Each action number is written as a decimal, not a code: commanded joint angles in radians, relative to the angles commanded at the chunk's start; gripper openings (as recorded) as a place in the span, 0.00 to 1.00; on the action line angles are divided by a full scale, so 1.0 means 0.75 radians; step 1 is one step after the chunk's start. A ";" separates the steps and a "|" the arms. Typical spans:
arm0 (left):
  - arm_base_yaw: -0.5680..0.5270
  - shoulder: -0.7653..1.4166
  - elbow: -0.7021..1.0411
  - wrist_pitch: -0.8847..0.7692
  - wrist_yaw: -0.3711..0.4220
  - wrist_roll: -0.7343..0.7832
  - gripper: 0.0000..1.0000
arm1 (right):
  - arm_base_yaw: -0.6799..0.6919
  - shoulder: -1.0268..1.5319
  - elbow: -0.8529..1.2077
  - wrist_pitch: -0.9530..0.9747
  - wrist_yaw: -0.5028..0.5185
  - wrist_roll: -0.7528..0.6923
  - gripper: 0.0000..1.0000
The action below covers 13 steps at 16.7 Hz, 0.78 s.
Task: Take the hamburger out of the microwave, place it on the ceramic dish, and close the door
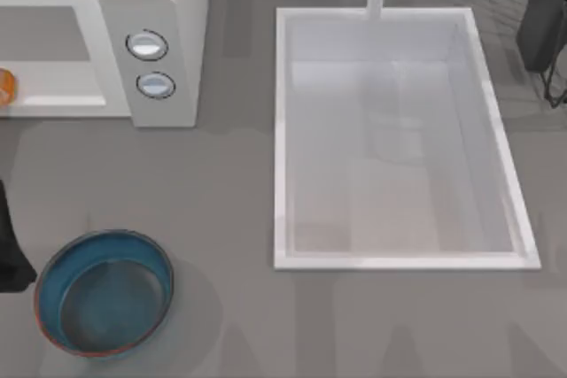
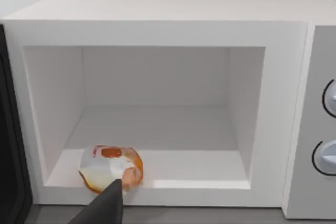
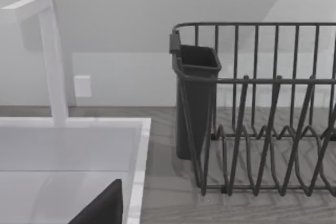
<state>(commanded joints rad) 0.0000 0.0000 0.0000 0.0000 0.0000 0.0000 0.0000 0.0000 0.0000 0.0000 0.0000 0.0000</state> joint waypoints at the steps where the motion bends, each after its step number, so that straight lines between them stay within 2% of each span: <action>1: 0.000 0.000 0.000 0.000 0.000 0.000 1.00 | 0.000 0.000 0.000 0.000 0.000 0.000 1.00; 9: 0.000 0.000 0.000 0.000 0.000 0.000 1.00 | 0.000 0.000 0.000 0.000 0.000 0.000 1.00; 13: 0.018 0.136 0.058 0.082 0.019 0.008 1.00 | 0.000 0.000 0.000 0.000 0.000 0.000 1.00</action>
<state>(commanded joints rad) 0.0133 0.1022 0.0432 0.0614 0.0146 0.0057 0.0000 0.0000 0.0000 0.0000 0.0000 0.0000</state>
